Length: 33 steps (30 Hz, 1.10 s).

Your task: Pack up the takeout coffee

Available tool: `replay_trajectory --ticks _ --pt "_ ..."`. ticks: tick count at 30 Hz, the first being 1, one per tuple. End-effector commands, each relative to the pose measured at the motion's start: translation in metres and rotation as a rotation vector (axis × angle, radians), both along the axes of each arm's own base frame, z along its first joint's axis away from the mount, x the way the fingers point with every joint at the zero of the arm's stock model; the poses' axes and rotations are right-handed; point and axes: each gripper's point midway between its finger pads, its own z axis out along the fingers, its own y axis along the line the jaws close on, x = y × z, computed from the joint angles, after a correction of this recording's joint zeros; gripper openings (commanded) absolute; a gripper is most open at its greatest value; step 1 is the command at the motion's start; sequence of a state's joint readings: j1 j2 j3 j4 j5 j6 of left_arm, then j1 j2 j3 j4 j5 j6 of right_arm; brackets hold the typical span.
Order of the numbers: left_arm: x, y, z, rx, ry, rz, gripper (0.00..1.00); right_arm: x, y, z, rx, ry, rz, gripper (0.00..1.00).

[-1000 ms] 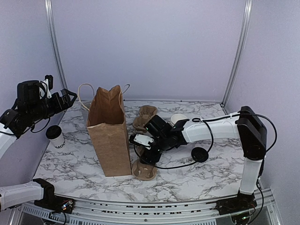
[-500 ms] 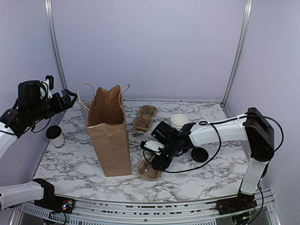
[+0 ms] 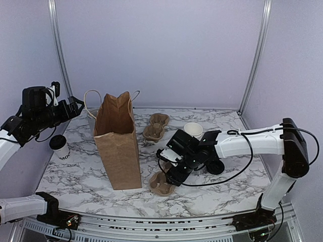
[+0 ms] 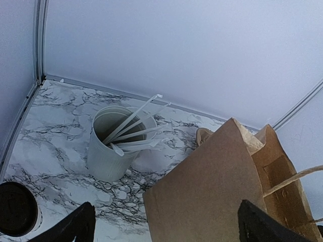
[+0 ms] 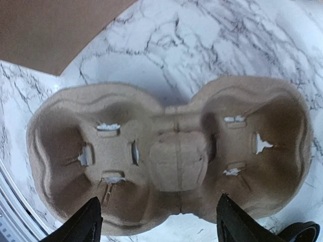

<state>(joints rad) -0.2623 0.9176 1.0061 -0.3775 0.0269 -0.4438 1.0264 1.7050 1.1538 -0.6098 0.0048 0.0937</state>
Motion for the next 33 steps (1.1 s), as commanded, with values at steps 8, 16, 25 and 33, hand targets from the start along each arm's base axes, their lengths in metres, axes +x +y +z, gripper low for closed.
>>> replay_trajectory --ticks 8,16,25,33 --pt "-0.006 0.004 0.01 -0.002 -0.044 0.007 0.99 0.038 0.013 0.002 -0.002 -0.021 0.022 0.73" --pt "-0.005 0.003 0.009 0.0 -0.039 0.005 0.99 0.038 0.02 -0.007 -0.014 0.002 0.038 0.68" --pt "-0.004 0.002 0.007 -0.001 -0.033 0.0 0.99 0.036 0.026 -0.018 -0.041 0.019 0.049 0.63" --pt "-0.004 0.002 0.007 0.0 -0.033 0.001 0.99 0.032 0.028 -0.027 -0.064 0.035 0.051 0.56"
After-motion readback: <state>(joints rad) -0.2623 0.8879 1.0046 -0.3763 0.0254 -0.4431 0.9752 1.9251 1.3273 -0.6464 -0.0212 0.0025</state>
